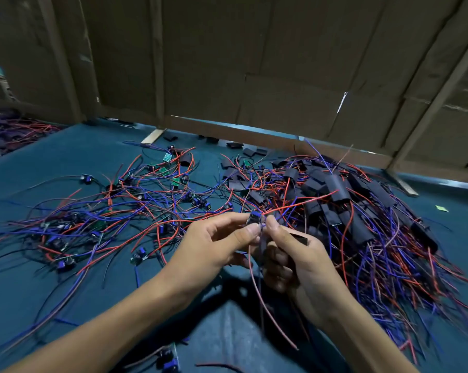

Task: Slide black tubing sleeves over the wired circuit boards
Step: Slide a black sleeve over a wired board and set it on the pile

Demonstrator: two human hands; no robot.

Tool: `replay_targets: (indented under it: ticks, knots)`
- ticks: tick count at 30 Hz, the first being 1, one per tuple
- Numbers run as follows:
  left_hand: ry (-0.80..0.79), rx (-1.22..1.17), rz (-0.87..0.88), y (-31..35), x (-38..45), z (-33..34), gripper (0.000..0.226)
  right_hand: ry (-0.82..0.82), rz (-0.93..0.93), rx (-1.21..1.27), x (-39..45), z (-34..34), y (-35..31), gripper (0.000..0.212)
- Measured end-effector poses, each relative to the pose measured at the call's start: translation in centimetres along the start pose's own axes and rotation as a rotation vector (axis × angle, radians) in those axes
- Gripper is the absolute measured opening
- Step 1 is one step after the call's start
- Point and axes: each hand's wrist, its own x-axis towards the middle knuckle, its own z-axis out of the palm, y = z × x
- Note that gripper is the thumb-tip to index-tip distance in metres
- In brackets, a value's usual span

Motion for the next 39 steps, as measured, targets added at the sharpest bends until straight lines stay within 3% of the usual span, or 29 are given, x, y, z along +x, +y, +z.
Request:
replay_targets:
  ticks: [4,7,10,13,17,20,22,25,29,31,36,39]
  knots:
    - [-0.015,-0.151,-0.126,0.2,0.1,0.0,0.022,0.004,-0.072,-0.065,-0.1,-0.3,0.2,0.031]
    - [-0.040,-0.223,-0.169,0.4,0.1,0.0,0.035,0.020,-0.120,-0.086,-0.2,-0.5,0.1,0.026]
    - [-0.031,-0.084,-0.082,0.5,0.0,-0.1,0.028,0.022,-0.168,-0.207,-0.3,-0.6,-0.1,0.030]
    - [0.012,0.134,0.028,0.5,0.0,-0.1,0.020,0.049,-0.166,-0.283,-0.4,-0.7,-0.5,0.020]
    - [0.022,0.116,-0.054,1.2,0.0,0.0,0.007,-0.004,-0.035,0.008,-0.2,-0.9,-1.4,0.016]
    - [0.021,-0.027,-0.222,1.5,0.4,-0.3,0.010,-0.083,-0.017,0.288,-0.2,-1.0,-1.8,0.032]
    - [0.002,-0.167,-0.312,1.8,0.6,-0.5,0.013,-0.098,-0.066,0.330,-0.2,-1.3,-1.8,0.034]
    - [0.015,-0.461,-0.378,2.1,0.9,-1.0,0.015,-0.092,-0.114,0.189,-0.3,-1.3,-1.3,0.029]
    - [0.070,-0.649,-0.366,1.7,1.3,-1.4,0.025,-0.082,-0.041,-0.053,-0.2,-1.2,-0.7,0.008]
    - [0.076,-0.720,-0.340,1.7,1.3,-1.6,0.022,-0.048,-0.031,-0.143,-0.1,-1.2,-0.8,0.015]
    - [0.084,-0.699,-0.359,2.3,1.2,-1.4,0.010,-0.028,-0.099,-0.099,0.1,-1.3,-0.8,0.030]
    - [-0.039,-0.446,-0.429,2.6,0.8,-0.9,0.010,-0.069,-0.152,-0.183,-0.1,-0.2,-0.2,0.050]
